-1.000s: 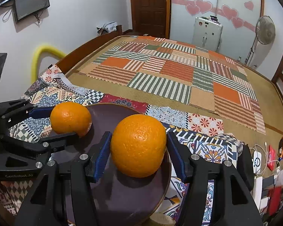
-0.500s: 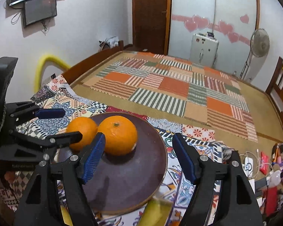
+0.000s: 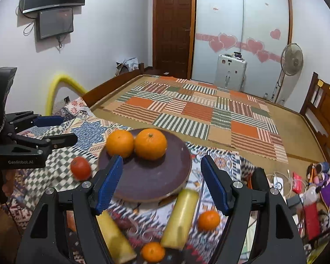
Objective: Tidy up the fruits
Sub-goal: 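Grasp the pomelo segment with the left tool while the right tool grasps a bamboo shoot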
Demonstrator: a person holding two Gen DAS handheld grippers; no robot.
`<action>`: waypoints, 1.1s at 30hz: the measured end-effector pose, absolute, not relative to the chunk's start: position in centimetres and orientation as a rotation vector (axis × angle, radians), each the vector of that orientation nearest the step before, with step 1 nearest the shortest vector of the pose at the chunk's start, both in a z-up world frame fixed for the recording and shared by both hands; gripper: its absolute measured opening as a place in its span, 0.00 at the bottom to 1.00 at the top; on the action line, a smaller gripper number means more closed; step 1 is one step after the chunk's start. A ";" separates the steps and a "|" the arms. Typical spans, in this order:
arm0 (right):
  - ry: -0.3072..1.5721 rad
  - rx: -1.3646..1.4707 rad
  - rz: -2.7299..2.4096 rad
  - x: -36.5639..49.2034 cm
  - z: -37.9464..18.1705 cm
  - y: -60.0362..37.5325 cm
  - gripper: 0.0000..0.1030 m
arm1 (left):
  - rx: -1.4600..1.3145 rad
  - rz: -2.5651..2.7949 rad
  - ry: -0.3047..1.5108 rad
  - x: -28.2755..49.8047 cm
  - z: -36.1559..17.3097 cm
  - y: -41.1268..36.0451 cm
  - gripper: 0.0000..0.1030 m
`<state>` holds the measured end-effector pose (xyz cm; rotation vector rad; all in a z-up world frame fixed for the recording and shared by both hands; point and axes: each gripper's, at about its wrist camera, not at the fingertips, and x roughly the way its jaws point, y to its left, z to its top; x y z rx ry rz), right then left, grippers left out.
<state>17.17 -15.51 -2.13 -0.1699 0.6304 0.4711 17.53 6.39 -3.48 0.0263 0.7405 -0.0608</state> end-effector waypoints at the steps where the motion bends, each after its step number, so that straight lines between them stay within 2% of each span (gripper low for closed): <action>1: 0.629 -0.167 0.472 16.7 -2.1 -15.7 0.68 | 0.027 -0.060 0.738 16.6 -3.4 6.3 0.68; 8: 0.627 -0.141 0.499 12.8 -3.1 -16.3 0.68 | 0.001 -0.076 0.758 12.1 -4.6 5.2 0.71; 18: 0.695 -0.130 0.542 10.7 -7.1 -16.1 0.68 | 0.000 -0.067 0.854 9.1 -10.1 4.0 0.71; 22: 0.722 -0.153 0.559 10.2 -8.7 -15.4 0.59 | 0.009 -0.076 0.877 8.7 -12.1 3.7 0.71; 25: 0.743 -0.174 0.559 10.3 -9.8 -14.9 0.45 | 0.024 -0.105 0.889 8.6 -13.1 3.3 0.71; 33: 0.792 -0.177 0.573 11.3 -11.3 -14.5 0.44 | 0.052 -0.142 0.875 9.3 -14.1 2.5 0.69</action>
